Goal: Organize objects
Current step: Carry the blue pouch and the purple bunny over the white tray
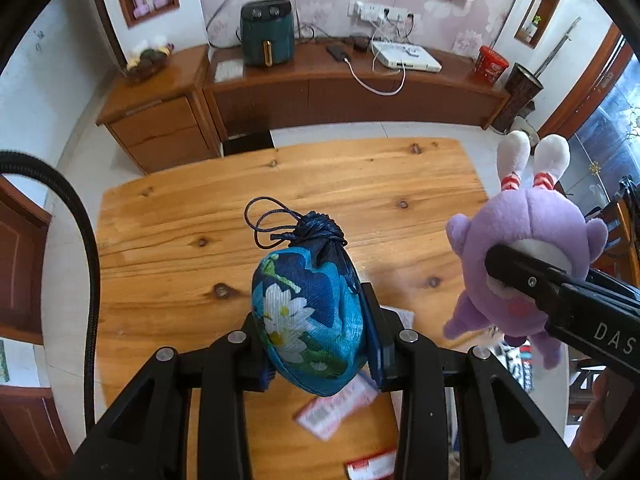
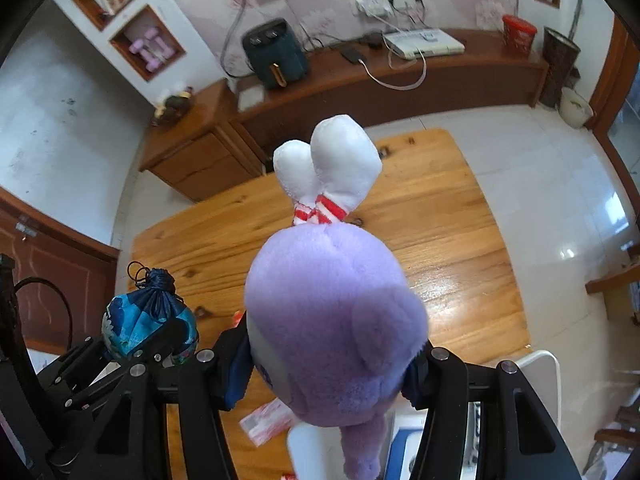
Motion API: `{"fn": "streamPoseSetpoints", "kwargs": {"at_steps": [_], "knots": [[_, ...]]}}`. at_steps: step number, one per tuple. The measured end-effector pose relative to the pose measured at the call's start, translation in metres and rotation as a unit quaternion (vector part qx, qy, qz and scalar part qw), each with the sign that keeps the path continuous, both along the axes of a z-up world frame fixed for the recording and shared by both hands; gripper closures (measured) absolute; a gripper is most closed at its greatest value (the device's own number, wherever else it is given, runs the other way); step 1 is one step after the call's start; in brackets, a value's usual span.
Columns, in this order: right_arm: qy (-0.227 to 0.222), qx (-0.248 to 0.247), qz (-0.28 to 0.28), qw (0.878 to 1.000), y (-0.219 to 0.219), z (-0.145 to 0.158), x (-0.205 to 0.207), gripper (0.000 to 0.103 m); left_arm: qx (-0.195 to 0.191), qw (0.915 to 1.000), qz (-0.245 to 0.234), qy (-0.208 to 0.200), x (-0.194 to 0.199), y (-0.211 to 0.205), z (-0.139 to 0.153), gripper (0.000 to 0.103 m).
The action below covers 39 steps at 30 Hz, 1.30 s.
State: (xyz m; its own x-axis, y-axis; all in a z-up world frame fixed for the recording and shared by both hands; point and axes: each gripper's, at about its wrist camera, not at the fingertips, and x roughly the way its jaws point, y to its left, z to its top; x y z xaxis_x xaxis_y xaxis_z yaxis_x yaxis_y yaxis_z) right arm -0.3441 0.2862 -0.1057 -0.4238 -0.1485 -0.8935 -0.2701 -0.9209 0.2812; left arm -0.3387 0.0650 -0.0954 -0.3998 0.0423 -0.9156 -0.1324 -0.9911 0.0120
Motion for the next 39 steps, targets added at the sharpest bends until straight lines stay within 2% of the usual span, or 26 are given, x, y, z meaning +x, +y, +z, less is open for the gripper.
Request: {"fn": "streamPoseSetpoints", "kwargs": {"at_steps": [5, 10, 16, 21, 29, 39], "knots": [[0.02, 0.004, 0.022, 1.0, -0.006, 0.039, 0.041, 0.044, 0.006, 0.9999, -0.005, 0.015, 0.037, 0.009, 0.031, 0.065], [0.024, 0.006, 0.04, 0.999, -0.006, 0.064, 0.086, 0.044, 0.016, 0.9993, -0.012, 0.031, 0.074, 0.022, 0.059, 0.065], [0.02, 0.02, 0.056, 0.998, 0.009, 0.079, 0.141, 0.043, 0.029, 0.9988, -0.02, 0.035, 0.115, 0.041, 0.078, 0.065], [0.01, 0.036, 0.073, 0.997, 0.02, 0.078, 0.181, 0.043, 0.036, 0.9984, -0.026, 0.035, 0.15, 0.058, 0.084, 0.065], [-0.026, 0.041, 0.089, 0.995, 0.03, 0.044, 0.228, 0.042, 0.035, 0.9985, -0.035, 0.024, 0.185, 0.084, 0.064, 0.065], [-0.075, 0.034, 0.096, 0.992, 0.026, -0.011, 0.259, 0.041, 0.014, 0.9995, -0.03, 0.002, 0.201, 0.105, 0.0, 0.065]]}}
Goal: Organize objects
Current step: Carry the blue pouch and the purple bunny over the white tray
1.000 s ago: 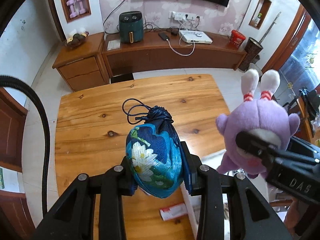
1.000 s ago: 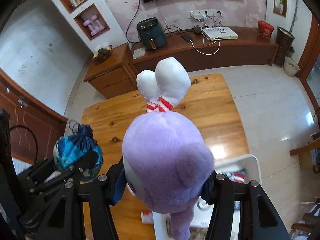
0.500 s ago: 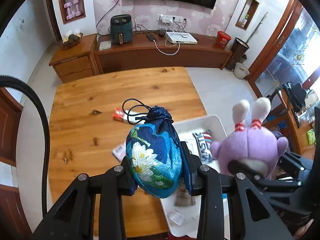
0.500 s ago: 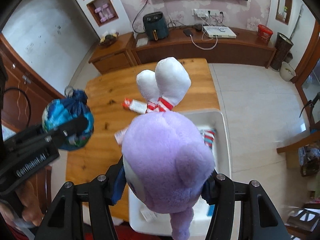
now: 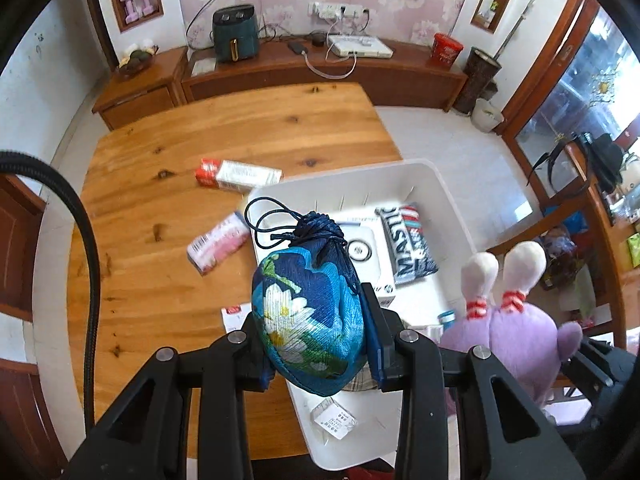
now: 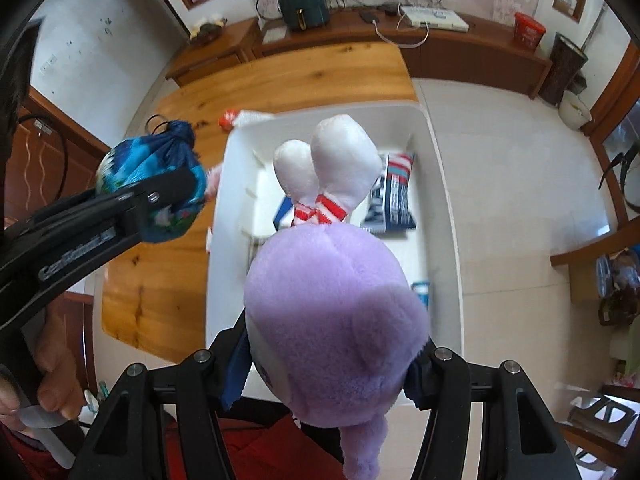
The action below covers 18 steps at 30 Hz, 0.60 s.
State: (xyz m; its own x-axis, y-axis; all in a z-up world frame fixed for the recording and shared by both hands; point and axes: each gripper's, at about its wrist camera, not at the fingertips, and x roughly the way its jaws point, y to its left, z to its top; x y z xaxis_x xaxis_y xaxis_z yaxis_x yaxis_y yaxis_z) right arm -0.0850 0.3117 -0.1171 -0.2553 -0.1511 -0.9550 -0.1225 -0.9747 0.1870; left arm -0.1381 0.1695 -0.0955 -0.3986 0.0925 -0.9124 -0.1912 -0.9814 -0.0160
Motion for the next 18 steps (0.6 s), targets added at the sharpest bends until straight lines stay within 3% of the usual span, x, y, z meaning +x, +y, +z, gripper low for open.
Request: {"fn": "streamPoseSetpoints", "kwargs": {"at_steps": [8, 18], "knots": [[-0.039, -0.02, 0.002, 0.999, -0.008, -0.048, 0.005, 0.04, -0.007, 0.9995, 0.015, -0.028, -0.007, 0.004, -0.051, 0.065], [-0.04, -0.026, -0.004, 0.999, -0.01, -0.079, 0.002, 0.034, -0.012, 0.9994, 0.015, -0.029, -0.011, 0.017, -0.073, 0.065]]}}
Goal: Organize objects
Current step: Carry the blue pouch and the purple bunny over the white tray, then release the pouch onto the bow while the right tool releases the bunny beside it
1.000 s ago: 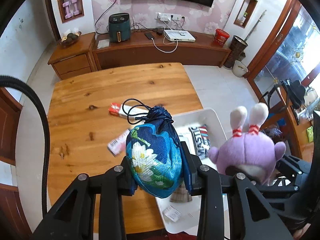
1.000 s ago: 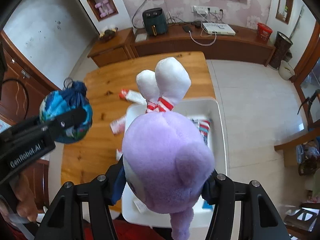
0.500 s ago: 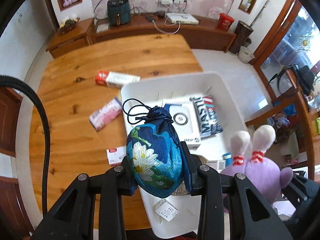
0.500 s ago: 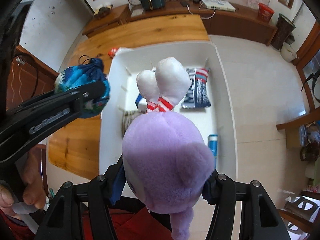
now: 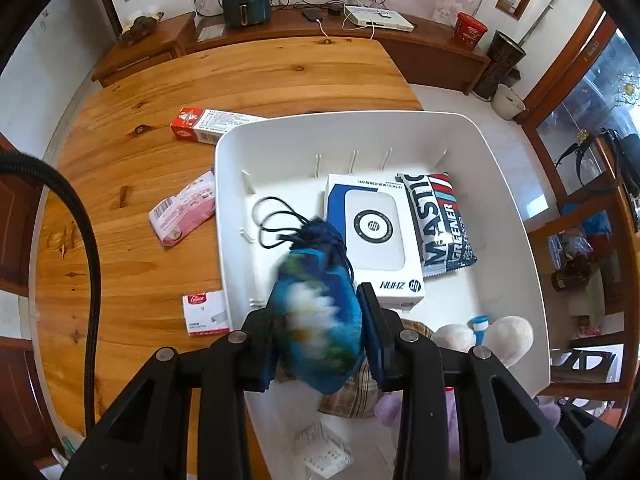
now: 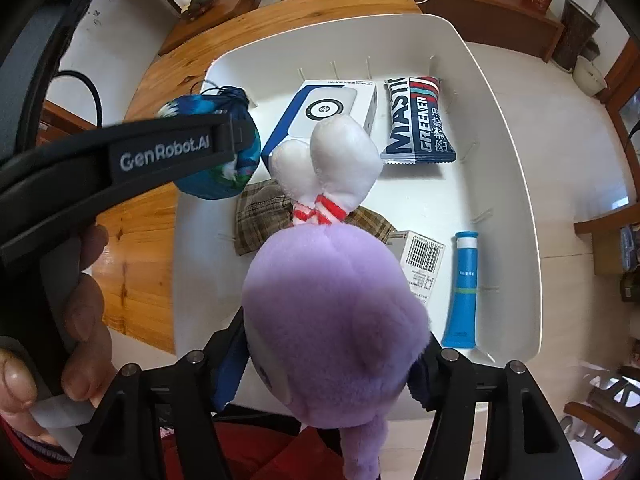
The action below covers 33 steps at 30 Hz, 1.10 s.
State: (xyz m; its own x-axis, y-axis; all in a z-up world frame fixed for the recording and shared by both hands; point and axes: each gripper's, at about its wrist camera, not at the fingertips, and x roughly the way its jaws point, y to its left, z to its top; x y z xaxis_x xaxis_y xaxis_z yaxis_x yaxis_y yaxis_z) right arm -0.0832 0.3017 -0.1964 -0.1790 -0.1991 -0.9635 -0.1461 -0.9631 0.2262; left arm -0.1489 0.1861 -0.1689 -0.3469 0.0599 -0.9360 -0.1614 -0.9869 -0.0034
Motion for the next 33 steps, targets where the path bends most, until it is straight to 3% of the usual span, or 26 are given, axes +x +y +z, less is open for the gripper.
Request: {"fn": "streamPoseSetpoints", "kwargs": {"at_steps": [5, 7, 9, 11, 21, 33], "knots": [[0.011, 0.015, 0.004, 1.0, -0.002, -0.002, 0.003, 0.033, -0.019, 0.9996, 0.001, 0.023, 0.002, 0.002, 0.004, 0.064], [0.017, 0.017, 0.008, 1.0, -0.003, 0.001, 0.004, 0.032, -0.027, 0.9991, 0.0, 0.034, 0.003, 0.001, 0.008, 0.058], [0.027, 0.018, 0.009, 0.999, -0.003, 0.005, 0.004, 0.029, -0.026, 0.9988, 0.002, 0.041, 0.003, -0.002, 0.012, 0.035], [0.037, 0.022, 0.008, 0.999, -0.003, 0.01, 0.005, 0.028, -0.019, 0.9988, 0.007, 0.044, 0.004, -0.005, 0.016, 0.028], [0.059, 0.029, 0.016, 0.998, -0.012, 0.036, 0.004, 0.028, -0.004, 0.9987, 0.011, 0.049, 0.01, -0.023, 0.038, 0.026], [0.104, 0.043, 0.036, 0.993, -0.035, 0.085, -0.002, 0.028, -0.02, 0.9951, 0.042, 0.087, 0.02, -0.073, 0.097, 0.025]]}}
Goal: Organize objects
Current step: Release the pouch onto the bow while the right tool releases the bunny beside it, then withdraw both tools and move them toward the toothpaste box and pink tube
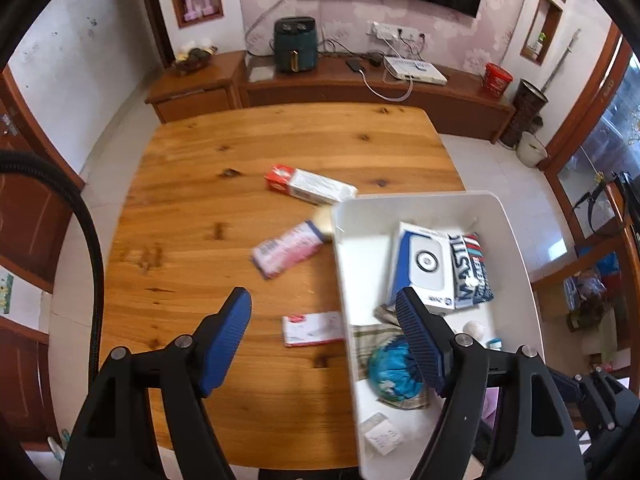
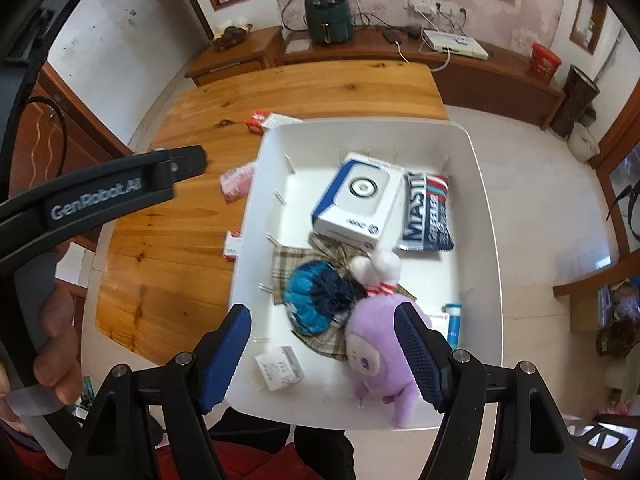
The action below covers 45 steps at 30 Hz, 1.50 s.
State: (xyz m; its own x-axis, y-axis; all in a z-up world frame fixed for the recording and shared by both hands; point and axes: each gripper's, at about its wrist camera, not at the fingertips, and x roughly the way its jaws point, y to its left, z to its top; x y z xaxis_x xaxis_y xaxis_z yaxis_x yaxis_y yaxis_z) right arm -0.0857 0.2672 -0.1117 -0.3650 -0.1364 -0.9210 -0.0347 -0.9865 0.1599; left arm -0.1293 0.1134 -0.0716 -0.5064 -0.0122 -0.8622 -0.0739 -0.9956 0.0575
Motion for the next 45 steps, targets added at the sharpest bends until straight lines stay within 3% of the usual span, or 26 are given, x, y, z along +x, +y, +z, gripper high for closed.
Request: {"fn": "streamPoseSetpoints", "kwargs": {"at_steps": [11, 24, 32, 38, 42, 45], "knots": [[0.055, -0.004, 0.033, 0.998, -0.041, 0.065, -0.023, 0.028, -0.002, 0.9983, 0.019, 0.054, -0.01, -0.049, 0.076, 0.02], [0.068, -0.01, 0.035, 0.997, -0.084, 0.085, -0.058, 0.028, -0.018, 0.9952, -0.043, 0.085, -0.054, -0.064, 0.105, 0.019], [0.045, -0.023, -0.027, 0.998, -0.104, 0.064, -0.094, 0.028, -0.042, 0.9918, -0.099, 0.07, -0.107, -0.074, 0.092, 0.016], [0.03, -0.019, -0.08, 0.996, -0.125, 0.027, -0.123, 0.028, -0.054, 0.9853, -0.158, 0.036, -0.159, -0.08, 0.05, 0.016], [0.029, -0.014, -0.119, 0.992, -0.141, -0.005, -0.135, 0.028, -0.063, 0.9738, -0.218, 0.0, -0.189, -0.079, 0.008, 0.016], [0.027, -0.012, -0.149, 0.988, -0.151, -0.031, -0.142, 0.028, -0.069, 0.9593, -0.272, -0.027, -0.203, -0.075, -0.021, 0.016]]}}
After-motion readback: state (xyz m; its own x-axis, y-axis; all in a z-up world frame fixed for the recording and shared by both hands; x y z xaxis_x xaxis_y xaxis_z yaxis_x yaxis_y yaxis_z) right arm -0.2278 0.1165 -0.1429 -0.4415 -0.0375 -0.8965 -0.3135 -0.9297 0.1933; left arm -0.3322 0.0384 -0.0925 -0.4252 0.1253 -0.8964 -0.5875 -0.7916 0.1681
